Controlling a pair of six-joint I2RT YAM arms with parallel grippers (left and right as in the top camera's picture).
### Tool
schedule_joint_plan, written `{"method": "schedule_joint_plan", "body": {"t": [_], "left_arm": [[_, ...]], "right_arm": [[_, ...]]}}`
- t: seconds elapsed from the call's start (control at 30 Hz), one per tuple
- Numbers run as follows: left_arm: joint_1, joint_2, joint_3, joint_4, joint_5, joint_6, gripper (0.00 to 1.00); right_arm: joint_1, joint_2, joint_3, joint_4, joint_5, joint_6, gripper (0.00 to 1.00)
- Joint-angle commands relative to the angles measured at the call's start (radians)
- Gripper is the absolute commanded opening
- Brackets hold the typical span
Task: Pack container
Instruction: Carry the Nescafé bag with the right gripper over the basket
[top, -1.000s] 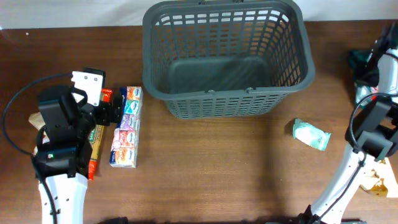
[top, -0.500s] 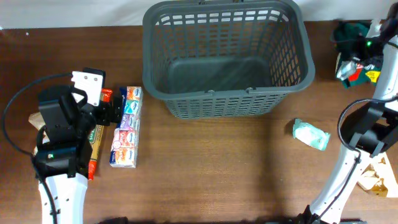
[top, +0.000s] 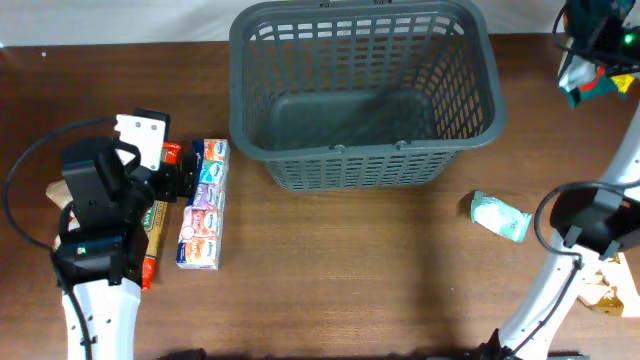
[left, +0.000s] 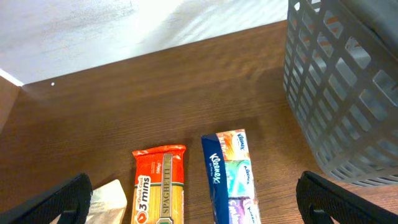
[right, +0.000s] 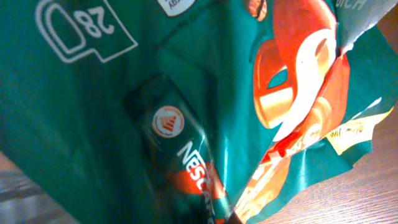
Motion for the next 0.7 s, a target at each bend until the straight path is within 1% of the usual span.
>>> {"method": "schedule_joint_plan", "body": {"t": [0.0, 0.17, 0.27, 0.37, 0.53, 0.67], "left_arm": [[0.003, 0.004, 0.021, 0.002, 0.018, 0.012, 0.99], [0.003, 0.004, 0.021, 0.002, 0.018, 0.012, 0.99], [0.003, 0.004, 0.021, 0.002, 0.018, 0.012, 0.99], [0.003, 0.004, 0.021, 0.002, 0.018, 0.012, 0.99], [0.003, 0.004, 0.021, 0.002, 0.018, 0.012, 0.99], [0.003, 0.004, 0.021, 0.002, 0.018, 0.012, 0.99]], "right_arm": [[0.040, -0.216, 0.073, 0.037, -0.053, -0.006, 0.04], [0.107, -0.330, 0.073, 0.041, -0.055, -0.017, 0.04], [0.179, -0.389, 0.073, 0.032, -0.058, -0.025, 0.03], [0.274, -0.434, 0.073, 0.012, -0.058, -0.068, 0.04], [0.453, -0.441, 0.071, -0.062, -0.042, -0.136, 0.04], [0.573, -0.408, 0.041, -0.098, 0.029, -0.136, 0.04]]}}
